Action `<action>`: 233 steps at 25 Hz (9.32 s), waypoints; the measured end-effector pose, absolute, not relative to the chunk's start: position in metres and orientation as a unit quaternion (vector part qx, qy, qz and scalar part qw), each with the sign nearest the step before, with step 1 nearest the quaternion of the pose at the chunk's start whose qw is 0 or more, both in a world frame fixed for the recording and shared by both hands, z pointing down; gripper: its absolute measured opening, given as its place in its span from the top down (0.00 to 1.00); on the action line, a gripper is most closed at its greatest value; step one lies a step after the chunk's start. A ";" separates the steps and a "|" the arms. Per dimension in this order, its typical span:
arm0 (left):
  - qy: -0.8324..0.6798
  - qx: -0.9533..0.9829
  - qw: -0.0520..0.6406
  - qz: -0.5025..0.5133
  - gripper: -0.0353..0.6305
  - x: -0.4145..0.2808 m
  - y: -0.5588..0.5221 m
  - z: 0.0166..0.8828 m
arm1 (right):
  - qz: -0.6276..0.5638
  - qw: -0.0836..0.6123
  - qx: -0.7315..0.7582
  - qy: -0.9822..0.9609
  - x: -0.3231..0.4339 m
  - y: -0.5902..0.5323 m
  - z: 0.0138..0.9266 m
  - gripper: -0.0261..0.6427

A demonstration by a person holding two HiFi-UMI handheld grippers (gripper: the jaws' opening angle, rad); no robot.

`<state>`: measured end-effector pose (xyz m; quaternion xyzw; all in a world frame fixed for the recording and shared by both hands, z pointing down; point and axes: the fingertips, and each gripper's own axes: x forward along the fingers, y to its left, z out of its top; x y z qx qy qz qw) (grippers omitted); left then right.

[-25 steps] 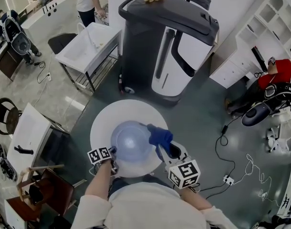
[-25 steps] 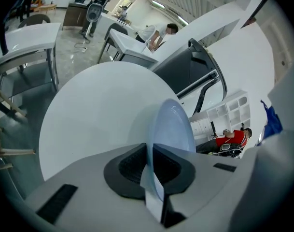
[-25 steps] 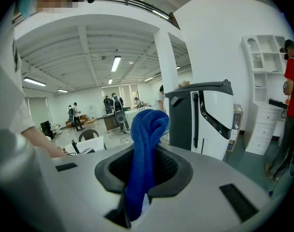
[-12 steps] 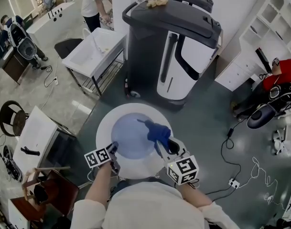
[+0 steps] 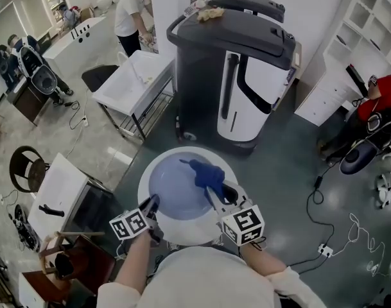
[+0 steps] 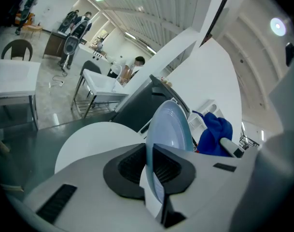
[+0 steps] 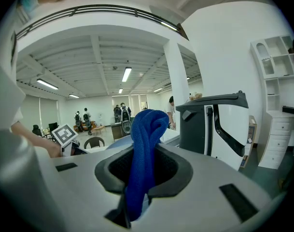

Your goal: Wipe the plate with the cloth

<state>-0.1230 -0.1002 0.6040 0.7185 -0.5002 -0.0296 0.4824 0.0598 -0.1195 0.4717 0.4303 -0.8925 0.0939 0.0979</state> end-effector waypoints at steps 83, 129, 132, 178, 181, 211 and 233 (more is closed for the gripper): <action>-0.510 0.776 0.369 -0.037 0.88 -0.112 -0.102 0.540 | 0.064 0.257 0.473 -0.840 0.069 -0.166 0.513 0.83; -0.510 0.762 0.397 -0.033 0.88 -0.110 -0.102 0.563 | 0.028 0.252 0.432 -0.865 0.031 -0.164 0.506 0.83; -0.509 0.761 0.400 -0.035 0.88 -0.109 -0.101 0.564 | 0.026 0.244 0.423 -0.873 0.025 -0.159 0.508 0.83; -0.524 0.637 0.566 0.022 0.88 -0.111 -0.099 0.733 | 0.088 0.160 0.445 -0.877 0.062 -0.112 0.492 0.83; -0.524 0.632 0.570 0.033 0.88 -0.111 -0.098 0.743 | 0.092 0.162 0.448 -0.875 0.063 -0.111 0.495 0.83; -0.543 0.571 0.611 0.079 0.88 -0.115 -0.101 0.809 | 0.107 0.186 0.457 -0.863 0.082 -0.110 0.505 0.83; -0.522 0.562 0.638 0.060 0.74 -0.111 -0.099 0.819 | 0.106 0.183 0.458 -0.863 0.083 -0.106 0.504 0.83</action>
